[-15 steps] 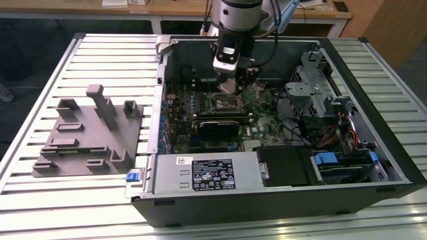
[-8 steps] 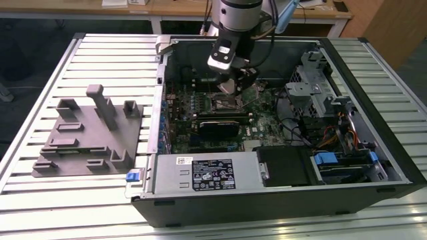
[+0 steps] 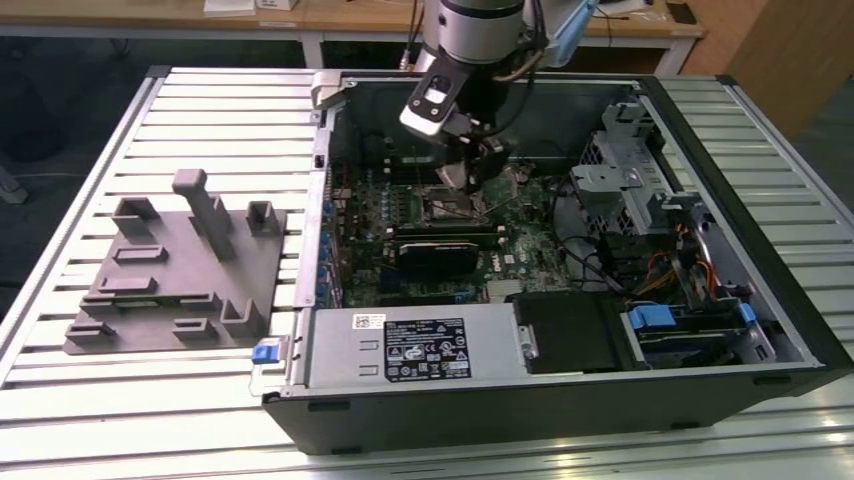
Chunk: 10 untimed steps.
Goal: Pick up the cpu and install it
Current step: 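Place the cpu into insertion slot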
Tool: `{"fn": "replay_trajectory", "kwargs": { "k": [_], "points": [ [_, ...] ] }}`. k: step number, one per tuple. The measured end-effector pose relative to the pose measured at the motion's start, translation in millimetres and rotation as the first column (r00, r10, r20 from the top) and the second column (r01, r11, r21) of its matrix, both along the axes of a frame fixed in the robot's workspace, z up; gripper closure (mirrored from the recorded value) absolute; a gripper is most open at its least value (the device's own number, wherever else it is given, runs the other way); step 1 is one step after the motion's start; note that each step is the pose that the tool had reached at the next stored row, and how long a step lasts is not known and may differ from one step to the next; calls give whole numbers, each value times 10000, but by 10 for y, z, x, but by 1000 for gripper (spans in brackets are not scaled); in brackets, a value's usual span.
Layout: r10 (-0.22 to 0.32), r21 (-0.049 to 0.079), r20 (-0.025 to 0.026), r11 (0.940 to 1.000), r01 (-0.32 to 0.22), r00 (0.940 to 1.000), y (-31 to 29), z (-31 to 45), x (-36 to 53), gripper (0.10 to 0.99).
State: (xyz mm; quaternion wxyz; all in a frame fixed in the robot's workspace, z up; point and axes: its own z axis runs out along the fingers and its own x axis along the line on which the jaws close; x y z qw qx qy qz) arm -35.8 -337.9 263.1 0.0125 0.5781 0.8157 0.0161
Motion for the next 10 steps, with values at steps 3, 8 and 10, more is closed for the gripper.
{"fn": "replay_trajectory", "kwargs": {
  "k": [3, 8, 10],
  "points": [
    [-551, 1, 0, 9985, 551, 9985, 0, -4, 0, 541],
    [-1451, 0, 0, 9894, 1451, 9894, 0, -9, 0, 541],
    [-1805, 1, 0, 9836, 1805, 9836, 0, -12, 0, 541]
  ]
}}
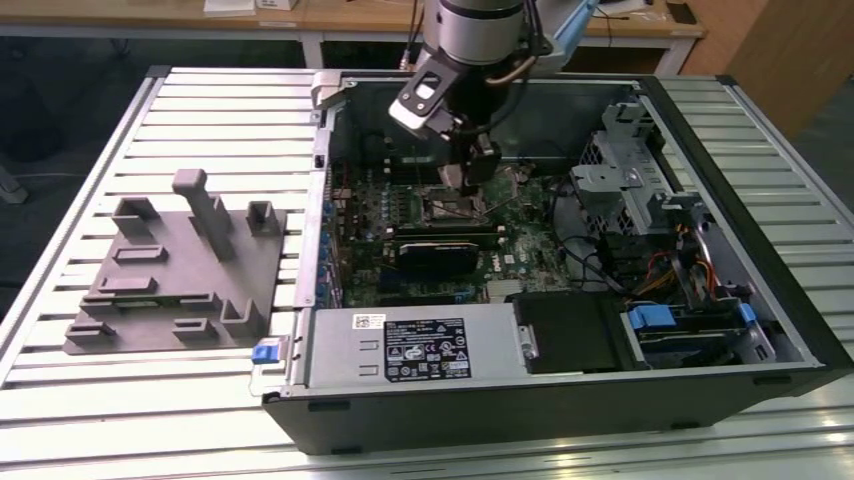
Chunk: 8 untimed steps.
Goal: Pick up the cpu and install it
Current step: 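Place the cpu into insertion slot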
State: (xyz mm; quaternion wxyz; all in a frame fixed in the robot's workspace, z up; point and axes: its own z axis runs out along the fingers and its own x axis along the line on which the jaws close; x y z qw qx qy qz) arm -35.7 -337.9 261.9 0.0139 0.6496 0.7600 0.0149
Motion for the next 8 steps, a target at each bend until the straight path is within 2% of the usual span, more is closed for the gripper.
{"fn": "replay_trajectory", "kwargs": {
  "k": [4, 8],
  "points": [
    [-734, 1, 0, 9973, 734, 9973, 0, -6, 0, 541],
    [-1450, 1, 0, 9894, 1450, 9894, 0, -14, 0, 541]
  ]
}}
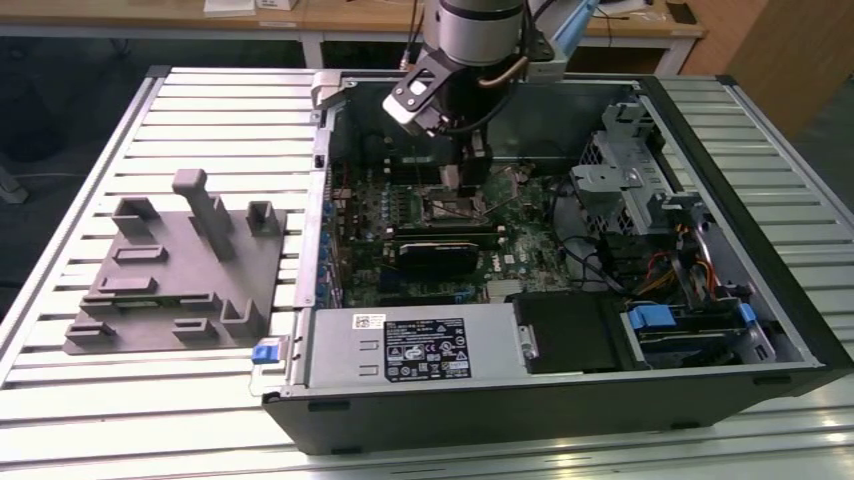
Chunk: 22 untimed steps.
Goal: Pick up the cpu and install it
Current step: 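Place the cpu into insertion slot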
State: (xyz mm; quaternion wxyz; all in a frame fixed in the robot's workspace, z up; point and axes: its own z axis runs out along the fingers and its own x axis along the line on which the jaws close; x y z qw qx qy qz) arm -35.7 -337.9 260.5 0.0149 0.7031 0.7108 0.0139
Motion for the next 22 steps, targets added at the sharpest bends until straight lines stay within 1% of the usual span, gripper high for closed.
{"fn": "replay_trajectory", "kwargs": {
  "k": [2, 4, 11, 17, 22],
  "points": [
    [-303, 0, -1, 9995, 303, 9995, 0, -5, 0, 541],
    [-418, -1, 1, 9991, 418, 9991, 0, -12, 0, 541],
    [-464, 65, 21, 9989, 463, 9989, 0, -59, 0, 541],
    [-472, 119, 46, 9988, 471, 9989, 0, -128, 0, 541],
    [-475, 132, 47, 9988, 474, 9989, 4, -188, -4, 541]
  ]
}}
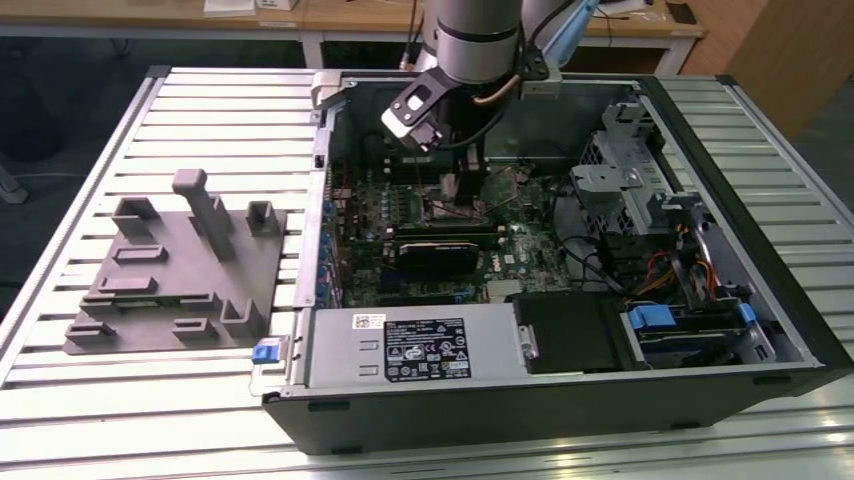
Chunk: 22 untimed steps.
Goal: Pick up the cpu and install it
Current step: 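Place the cpu into insertion slot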
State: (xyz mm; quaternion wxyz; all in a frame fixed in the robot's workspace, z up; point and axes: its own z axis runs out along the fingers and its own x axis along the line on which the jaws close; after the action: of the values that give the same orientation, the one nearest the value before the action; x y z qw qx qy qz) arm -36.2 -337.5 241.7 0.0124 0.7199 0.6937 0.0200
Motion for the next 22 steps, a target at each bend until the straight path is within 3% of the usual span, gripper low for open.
{"fn": "replay_trajectory", "kwargs": {
  "k": [7, 16, 22],
  "points": [
    [27, 32, 18, 10000, -27, 10000, 18, -70, -13, 541],
    [114, 36, 20, 9999, -114, 9999, 101, -145, -13, 541],
    [115, 25, 20, 9999, -115, 9999, 112, -208, -22, 541]
  ]
}}
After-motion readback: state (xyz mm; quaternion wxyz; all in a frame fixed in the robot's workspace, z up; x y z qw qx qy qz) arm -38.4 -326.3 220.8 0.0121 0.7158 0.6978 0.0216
